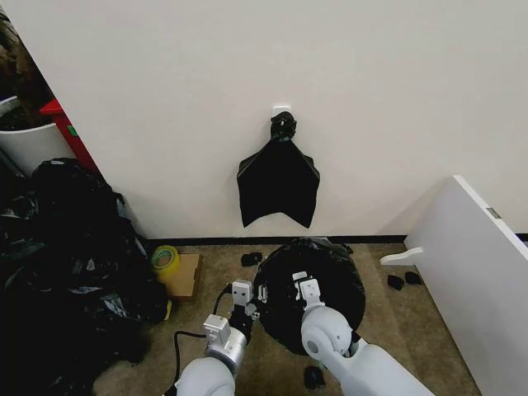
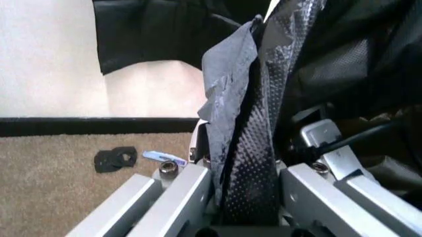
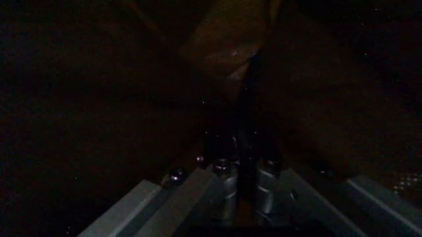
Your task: Place the garbage bag over the trash bin.
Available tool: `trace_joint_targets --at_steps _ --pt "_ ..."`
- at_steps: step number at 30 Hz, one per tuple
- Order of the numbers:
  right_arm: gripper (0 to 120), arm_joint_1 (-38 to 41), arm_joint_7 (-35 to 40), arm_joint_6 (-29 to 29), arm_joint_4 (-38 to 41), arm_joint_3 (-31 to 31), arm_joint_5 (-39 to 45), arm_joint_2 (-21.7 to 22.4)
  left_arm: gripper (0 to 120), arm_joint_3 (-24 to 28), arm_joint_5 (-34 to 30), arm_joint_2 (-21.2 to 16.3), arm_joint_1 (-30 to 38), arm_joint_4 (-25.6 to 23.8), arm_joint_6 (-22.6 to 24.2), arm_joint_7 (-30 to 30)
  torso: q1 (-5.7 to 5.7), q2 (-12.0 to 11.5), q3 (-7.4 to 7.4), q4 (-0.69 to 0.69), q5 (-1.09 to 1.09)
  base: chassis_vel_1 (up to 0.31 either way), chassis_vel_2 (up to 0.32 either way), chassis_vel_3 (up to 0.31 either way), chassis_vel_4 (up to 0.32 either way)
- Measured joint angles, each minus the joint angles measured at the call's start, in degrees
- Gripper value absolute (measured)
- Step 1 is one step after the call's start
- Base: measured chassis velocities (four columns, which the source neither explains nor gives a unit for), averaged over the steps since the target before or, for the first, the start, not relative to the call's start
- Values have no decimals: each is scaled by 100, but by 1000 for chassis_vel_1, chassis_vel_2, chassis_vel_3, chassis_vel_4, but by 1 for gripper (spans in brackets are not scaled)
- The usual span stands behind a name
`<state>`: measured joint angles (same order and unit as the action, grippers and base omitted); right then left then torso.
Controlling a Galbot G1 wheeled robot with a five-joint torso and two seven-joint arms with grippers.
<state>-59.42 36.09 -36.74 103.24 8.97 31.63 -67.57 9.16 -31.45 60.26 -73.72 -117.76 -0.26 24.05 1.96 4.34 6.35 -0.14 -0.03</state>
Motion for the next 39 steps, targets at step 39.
trace_joint_targets --at_steps 39 --pt "0 20 -410 823 -104 193 -661 -146 0 28 -233 -37 -45 -130 137 -2 0 0 0 0 0 0 0 0 0"
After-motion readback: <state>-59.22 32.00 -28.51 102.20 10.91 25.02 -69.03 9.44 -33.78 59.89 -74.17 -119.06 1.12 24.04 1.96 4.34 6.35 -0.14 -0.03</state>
